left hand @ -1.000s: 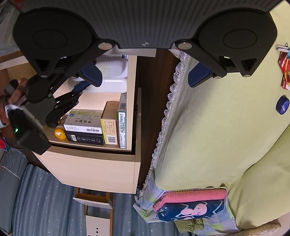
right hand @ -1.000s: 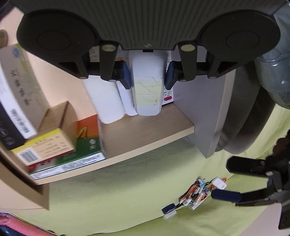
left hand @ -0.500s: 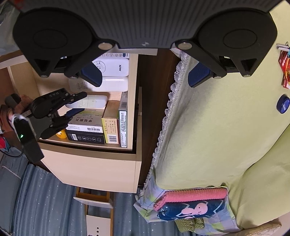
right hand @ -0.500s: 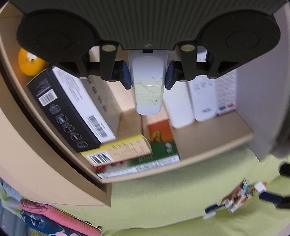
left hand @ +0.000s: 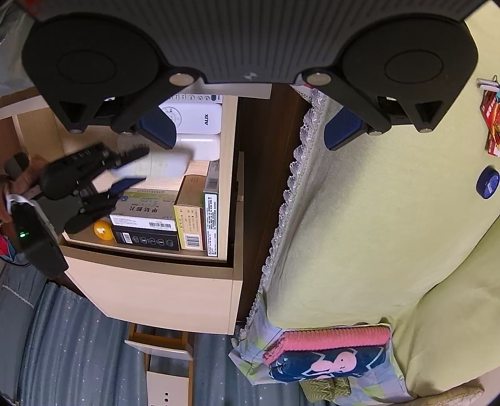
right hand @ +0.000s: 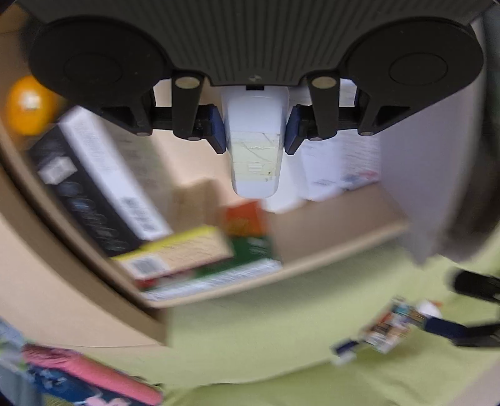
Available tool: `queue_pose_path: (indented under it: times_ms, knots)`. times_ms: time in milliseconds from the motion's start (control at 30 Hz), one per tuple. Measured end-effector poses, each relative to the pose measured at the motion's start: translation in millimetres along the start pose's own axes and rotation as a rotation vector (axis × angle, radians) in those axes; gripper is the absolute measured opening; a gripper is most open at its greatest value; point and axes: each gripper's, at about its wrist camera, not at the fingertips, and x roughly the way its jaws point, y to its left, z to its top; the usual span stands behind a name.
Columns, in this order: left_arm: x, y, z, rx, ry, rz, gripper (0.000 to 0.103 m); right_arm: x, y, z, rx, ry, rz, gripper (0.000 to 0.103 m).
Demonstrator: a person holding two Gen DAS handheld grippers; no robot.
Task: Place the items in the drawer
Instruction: 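Lower the white remote into the drawer beside the other remotes, then open the right tool to release the remote and withdraw it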
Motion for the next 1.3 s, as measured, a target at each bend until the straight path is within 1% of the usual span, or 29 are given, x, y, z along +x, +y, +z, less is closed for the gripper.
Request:
queue_pose_path:
  times_ms: [133,200,500,633,733,833,933,967,1033,1100,1167,1233,1300]
  knots:
    - [-2.4,-0.4,-1.3,0.004,0.002,0.003,0.101,16.7,16.4,6.2,-0.007,0.017,0.154,0.036]
    - [-4.6,0.4,-2.1,0.002,0.001,0.008,0.101,27.1,21.3,8.2,-0.018,0.026,0.192,0.036]
    - [-6.8,3.6,-4.2,0.0,0.005,0.014,0.101,50.6,18.9,4.3,-0.012,0.068,0.222,0.037]
    - [-5.2,2.4,-3.5,0.002,0.006,0.011,0.101,54.1,16.1,6.9,-0.007,0.086,0.248,0.038]
    - [-4.6,3.0,-4.2,0.004,0.01,0.01,0.101,57.0,10.3,10.8,0.025,0.125,0.295,0.041]
    - [-4.0,2.5,-4.8,0.002,0.013,0.008,0.101,57.9,4.8,14.5,0.07,0.143,0.316,0.042]
    - [-4.7,2.6,-5.6,0.001,0.012,0.008,0.101,47.4,0.7,17.3,0.118,0.095,0.276,0.041]
    - [-4.8,3.0,-6.0,-0.001,0.012,0.007,0.101,44.3,-0.4,18.3,0.128,0.082,0.235,0.038]
    - [-4.0,3.8,-6.5,-0.003,0.016,0.007,0.101,42.2,-3.7,19.8,0.142,0.077,0.15,0.019]
    - [-2.2,4.8,-6.6,-0.001,0.019,0.008,0.101,42.8,-6.5,19.3,0.149,0.084,0.104,0.016]
    - [-1.5,5.0,-6.3,0.0,0.018,0.004,0.101,48.1,-3.3,18.3,0.117,0.112,0.081,0.016]
    - [-1.2,4.3,-6.1,0.001,0.018,0.002,0.101,54.5,1.2,17.0,0.094,0.132,0.085,0.016]
    - [-0.6,3.6,-6.0,0.002,0.019,0.001,0.101,56.7,7.4,17.0,0.081,0.125,0.1,0.016]
